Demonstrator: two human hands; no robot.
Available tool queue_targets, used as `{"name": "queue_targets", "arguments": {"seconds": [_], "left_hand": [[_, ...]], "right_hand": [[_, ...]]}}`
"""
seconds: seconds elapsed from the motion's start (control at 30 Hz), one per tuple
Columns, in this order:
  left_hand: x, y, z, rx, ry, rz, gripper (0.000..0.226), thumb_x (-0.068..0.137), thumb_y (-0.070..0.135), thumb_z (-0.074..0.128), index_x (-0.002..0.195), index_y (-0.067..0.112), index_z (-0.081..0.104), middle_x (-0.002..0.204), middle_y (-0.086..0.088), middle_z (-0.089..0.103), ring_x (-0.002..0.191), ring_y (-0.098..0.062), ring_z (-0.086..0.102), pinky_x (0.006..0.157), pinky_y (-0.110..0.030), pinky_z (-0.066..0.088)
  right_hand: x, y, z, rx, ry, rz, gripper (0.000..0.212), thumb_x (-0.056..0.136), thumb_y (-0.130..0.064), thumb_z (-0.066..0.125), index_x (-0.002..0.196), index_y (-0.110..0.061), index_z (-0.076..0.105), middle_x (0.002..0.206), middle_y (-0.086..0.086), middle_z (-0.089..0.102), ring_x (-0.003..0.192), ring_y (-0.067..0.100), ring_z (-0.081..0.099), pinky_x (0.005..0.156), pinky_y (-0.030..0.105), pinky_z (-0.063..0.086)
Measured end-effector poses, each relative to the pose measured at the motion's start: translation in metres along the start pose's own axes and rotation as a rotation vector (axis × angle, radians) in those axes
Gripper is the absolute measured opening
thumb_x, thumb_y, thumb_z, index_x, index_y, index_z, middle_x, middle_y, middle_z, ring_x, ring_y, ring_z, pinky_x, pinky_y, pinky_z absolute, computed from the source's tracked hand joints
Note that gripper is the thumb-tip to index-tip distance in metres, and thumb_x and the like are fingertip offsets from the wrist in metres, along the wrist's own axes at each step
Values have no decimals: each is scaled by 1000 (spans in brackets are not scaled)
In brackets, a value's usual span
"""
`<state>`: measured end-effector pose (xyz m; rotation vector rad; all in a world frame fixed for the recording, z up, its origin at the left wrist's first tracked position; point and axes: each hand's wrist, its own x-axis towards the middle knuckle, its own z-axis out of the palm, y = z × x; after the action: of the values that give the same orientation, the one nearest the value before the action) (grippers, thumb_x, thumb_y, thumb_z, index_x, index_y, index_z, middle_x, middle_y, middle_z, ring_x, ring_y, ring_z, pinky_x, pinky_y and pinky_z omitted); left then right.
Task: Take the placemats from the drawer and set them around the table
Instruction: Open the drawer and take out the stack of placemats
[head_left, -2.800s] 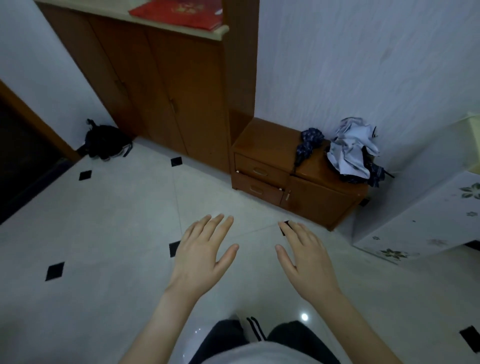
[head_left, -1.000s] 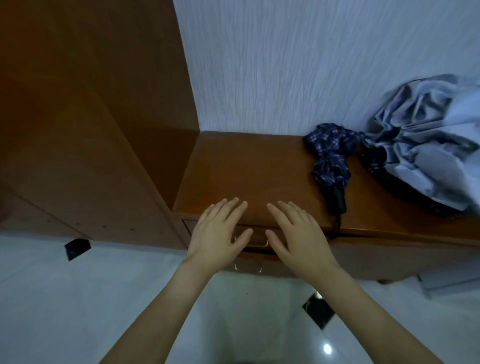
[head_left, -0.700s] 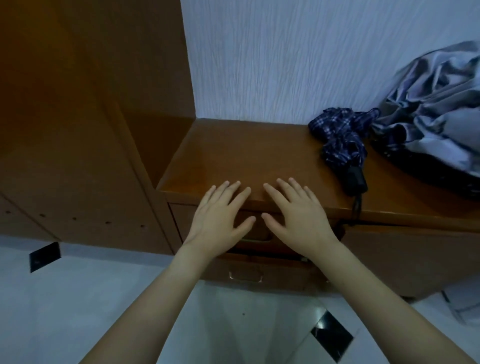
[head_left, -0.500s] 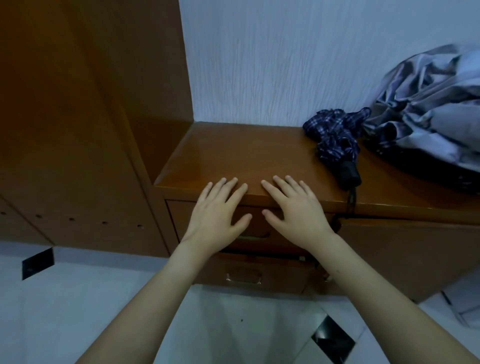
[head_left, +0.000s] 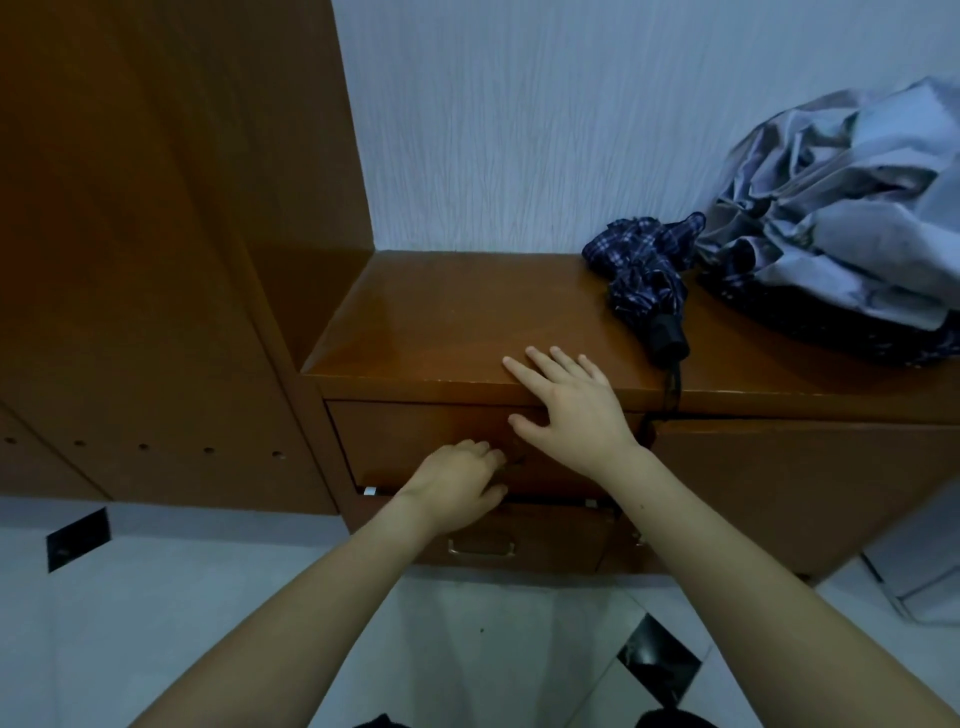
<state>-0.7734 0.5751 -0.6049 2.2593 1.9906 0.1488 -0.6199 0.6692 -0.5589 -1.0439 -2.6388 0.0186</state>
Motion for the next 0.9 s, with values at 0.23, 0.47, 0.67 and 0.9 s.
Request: {"name": "queue_targets", "arguments": {"seconds": [0.23, 0.47, 0.67, 0.9], "left_hand": [[4, 7, 4, 20, -81, -63, 48, 94, 35, 51, 137, 15, 42, 121, -8, 53, 108, -25, 52, 87, -35, 46], [-16, 23, -1, 124, -150, 16, 41, 95, 32, 48, 133, 14, 45, 115, -9, 57, 99, -28, 58, 71, -33, 44], [-41, 31, -4, 152, -157, 80, 32, 95, 30, 47, 122, 14, 52, 108, -5, 57, 94, -24, 57, 66, -33, 45], [-33, 21, -27, 196, 381, 23, 44, 84, 45, 58, 116, 16, 51, 108, -3, 50, 97, -21, 47, 82, -33, 40]], "right_hand": [[1, 1, 1, 3, 13, 10, 62, 93, -53, 45, 150, -39, 24, 158, -2, 24, 147, 21, 17, 119, 43, 9], [2, 1, 1, 0, -10, 17, 61, 94, -52, 44, 150, -39, 24, 158, -2, 24, 146, 22, 17, 118, 42, 8], [2, 1, 1, -7, -17, 15, 60, 95, -51, 43, 150, -38, 24, 158, -1, 24, 146, 23, 18, 118, 43, 8], [2, 3, 2, -7, -12, 1, 58, 96, -52, 40, 150, -38, 23, 158, -1, 25, 146, 22, 18, 118, 43, 9]]}}
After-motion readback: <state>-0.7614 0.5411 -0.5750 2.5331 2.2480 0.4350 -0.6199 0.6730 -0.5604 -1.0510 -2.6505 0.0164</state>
